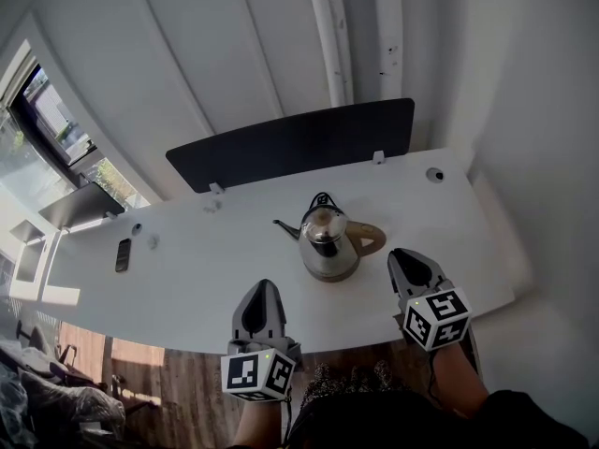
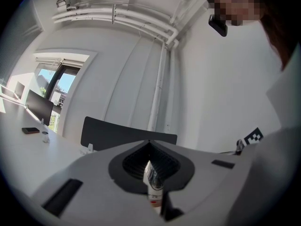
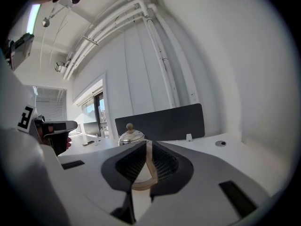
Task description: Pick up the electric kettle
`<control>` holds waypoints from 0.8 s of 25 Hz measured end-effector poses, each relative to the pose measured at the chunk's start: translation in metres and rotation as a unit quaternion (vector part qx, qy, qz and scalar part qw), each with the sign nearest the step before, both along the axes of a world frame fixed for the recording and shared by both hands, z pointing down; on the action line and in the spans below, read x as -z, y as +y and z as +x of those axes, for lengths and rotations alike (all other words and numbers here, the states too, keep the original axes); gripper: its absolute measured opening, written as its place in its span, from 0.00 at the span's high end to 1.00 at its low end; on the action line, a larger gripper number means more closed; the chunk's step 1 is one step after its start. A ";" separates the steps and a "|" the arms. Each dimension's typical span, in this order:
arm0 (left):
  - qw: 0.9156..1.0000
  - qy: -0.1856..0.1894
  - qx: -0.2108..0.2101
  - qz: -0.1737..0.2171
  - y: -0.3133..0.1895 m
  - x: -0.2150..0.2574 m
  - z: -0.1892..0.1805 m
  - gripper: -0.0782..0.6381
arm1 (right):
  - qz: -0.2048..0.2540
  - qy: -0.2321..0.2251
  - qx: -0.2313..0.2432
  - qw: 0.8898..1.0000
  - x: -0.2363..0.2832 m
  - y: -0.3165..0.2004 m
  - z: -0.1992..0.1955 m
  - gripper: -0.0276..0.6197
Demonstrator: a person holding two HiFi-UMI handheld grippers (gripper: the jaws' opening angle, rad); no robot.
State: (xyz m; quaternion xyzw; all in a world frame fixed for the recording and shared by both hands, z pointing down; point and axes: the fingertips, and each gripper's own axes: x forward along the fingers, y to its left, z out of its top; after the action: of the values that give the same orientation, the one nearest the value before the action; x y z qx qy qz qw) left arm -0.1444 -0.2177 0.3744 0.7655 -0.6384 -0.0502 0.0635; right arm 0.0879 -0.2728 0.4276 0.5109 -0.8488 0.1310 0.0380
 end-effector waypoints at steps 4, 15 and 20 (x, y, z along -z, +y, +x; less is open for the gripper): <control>1.000 0.001 -0.005 0.002 -0.008 0.000 -0.002 0.89 | -0.013 0.009 0.021 1.000 -0.012 -0.007 -0.009 0.79; 1.000 0.007 -0.018 -0.009 -0.037 -0.006 -0.020 0.89 | 0.001 0.132 -0.008 0.991 -0.044 -0.037 -0.021 0.70; 0.999 0.031 -0.038 -0.014 -0.054 -0.007 -0.023 0.89 | -0.020 0.131 -0.043 0.990 -0.066 -0.058 -0.024 0.66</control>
State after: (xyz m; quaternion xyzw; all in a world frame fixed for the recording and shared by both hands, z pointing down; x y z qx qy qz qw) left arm -0.1678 -0.2713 0.3810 0.7860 -0.6076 -0.0623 0.0959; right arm 0.0639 -0.3312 0.4940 0.5586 -0.8110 0.0819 0.1535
